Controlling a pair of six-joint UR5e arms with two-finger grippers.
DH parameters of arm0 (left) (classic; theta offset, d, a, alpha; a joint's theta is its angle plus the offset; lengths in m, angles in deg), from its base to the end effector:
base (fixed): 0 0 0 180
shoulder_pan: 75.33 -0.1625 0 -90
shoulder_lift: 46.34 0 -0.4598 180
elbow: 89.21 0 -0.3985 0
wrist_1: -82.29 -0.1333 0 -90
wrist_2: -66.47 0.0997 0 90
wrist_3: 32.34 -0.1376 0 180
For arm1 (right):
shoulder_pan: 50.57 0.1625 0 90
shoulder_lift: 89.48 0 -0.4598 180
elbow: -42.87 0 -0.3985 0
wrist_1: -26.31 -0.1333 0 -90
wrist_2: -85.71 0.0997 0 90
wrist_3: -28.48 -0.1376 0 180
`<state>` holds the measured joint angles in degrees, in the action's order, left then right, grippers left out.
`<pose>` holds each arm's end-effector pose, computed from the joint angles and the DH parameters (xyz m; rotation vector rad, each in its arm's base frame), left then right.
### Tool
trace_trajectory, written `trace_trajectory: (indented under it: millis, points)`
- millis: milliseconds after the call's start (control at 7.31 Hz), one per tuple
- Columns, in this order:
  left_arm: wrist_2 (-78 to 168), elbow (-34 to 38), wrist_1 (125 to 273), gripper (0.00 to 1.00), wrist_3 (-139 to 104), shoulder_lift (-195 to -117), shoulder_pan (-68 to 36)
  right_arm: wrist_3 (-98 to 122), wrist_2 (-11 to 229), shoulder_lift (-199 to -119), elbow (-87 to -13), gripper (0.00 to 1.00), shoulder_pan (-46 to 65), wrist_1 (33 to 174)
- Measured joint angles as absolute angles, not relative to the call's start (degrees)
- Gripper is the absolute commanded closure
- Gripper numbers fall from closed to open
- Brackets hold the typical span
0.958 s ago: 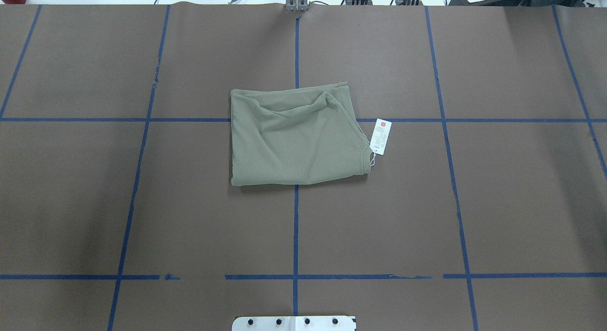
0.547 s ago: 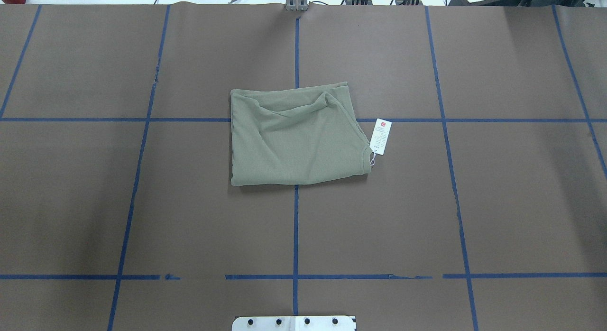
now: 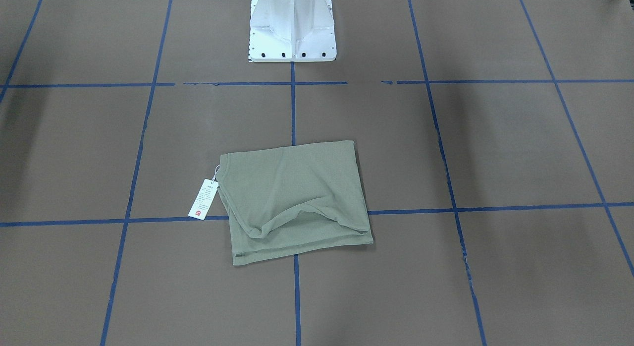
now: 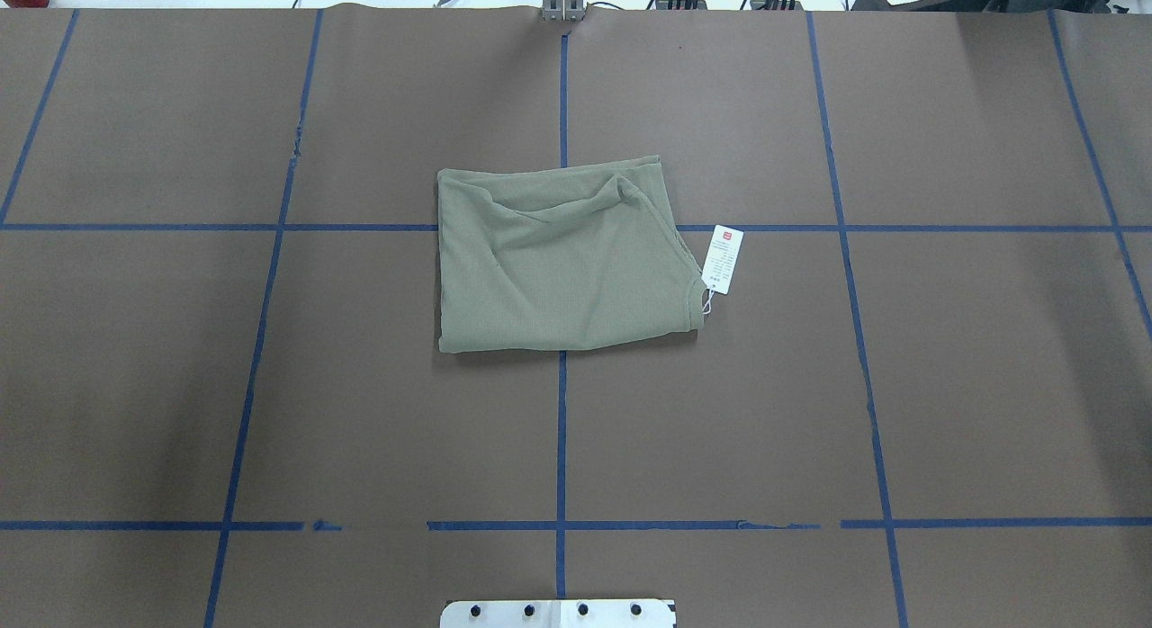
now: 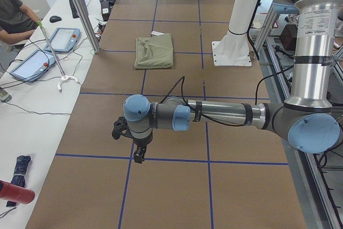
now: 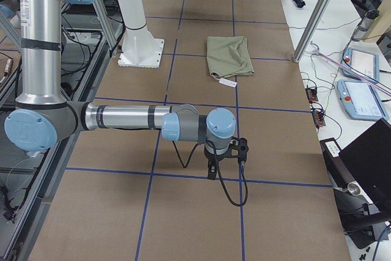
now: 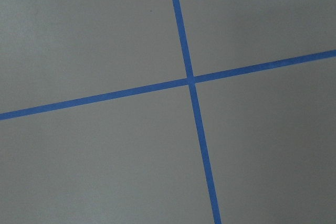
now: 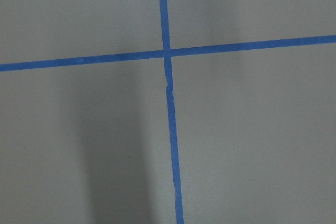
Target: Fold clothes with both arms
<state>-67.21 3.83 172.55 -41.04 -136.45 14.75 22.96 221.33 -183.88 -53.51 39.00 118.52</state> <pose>-0.0390 -0.5042 0.6938 0.1149 0.7565 0.1657 0.0315 -0.4625 0.7038 -0.0451 -0.7952 0.0857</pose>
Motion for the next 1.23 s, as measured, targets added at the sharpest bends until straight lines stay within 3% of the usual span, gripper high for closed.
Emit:
trace_trajectory:
  millis: [1231]
  points:
    - [-67.21,3.92,172.55,0.00,-41.04,-136.60,14.75,23.09,221.33,-184.05,-52.29,0.00,38.99,118.54]
